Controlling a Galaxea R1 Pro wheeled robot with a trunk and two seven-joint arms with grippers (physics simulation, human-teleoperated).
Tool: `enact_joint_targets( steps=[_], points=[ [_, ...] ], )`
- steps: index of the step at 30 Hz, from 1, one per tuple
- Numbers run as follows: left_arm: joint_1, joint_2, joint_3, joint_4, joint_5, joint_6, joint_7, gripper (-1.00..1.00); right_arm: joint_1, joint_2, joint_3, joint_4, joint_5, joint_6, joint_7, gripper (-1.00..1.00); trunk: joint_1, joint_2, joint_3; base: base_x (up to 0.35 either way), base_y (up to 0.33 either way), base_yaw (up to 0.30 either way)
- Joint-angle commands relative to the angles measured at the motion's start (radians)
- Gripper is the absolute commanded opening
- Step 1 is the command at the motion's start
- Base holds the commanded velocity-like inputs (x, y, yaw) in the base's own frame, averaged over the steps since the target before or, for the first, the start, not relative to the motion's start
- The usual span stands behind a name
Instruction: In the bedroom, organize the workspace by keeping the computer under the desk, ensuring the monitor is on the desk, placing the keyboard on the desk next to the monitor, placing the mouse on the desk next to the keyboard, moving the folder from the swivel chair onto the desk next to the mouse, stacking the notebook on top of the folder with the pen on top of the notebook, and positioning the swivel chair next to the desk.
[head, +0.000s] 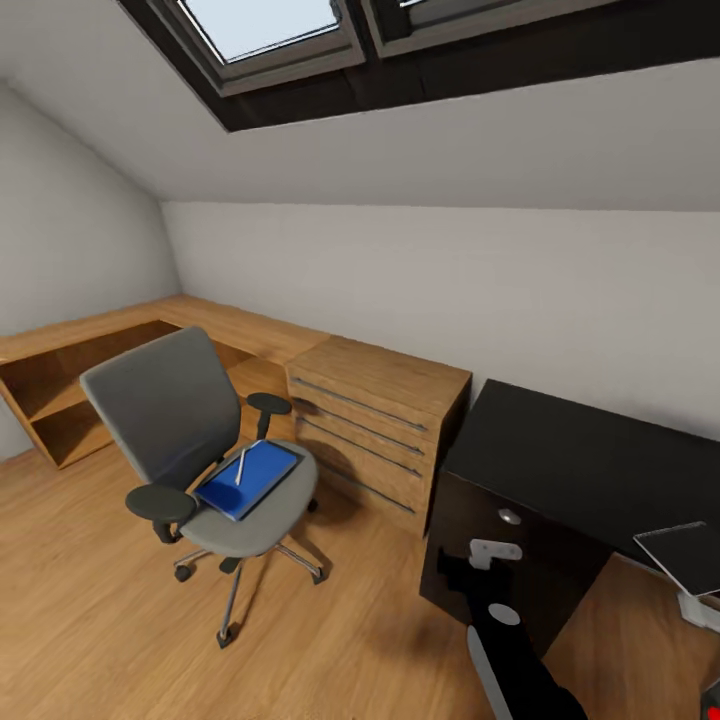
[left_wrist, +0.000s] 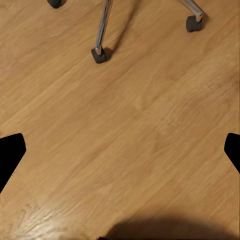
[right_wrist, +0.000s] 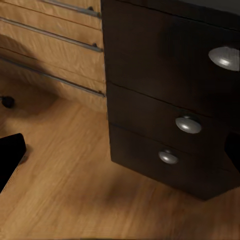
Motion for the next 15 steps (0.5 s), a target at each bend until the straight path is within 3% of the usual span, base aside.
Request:
enact_joint_targets(
  steps=[1, 15],
  points=[
    [-0.001, 0.001, -0.008, 0.001, 0.010, -0.005, 0.007, 1.00, 0.000, -0.001, 0.003, -0.002, -0.002, 0.006, -0.006, 1.00, 0.000, -0.001, -0.002, -0.136, 0.182, 0.245],
    [-0.001, 0.001, -0.008, 0.001, 0.010, -0.006, 0.005, 1.00, 0.000, -0.003, 0.006, -0.002, -0.001, 0.006, -0.006, 1.00, 0.000, -0.001, -0.017, -0.030, 0.292, 0.206]
  ],
)
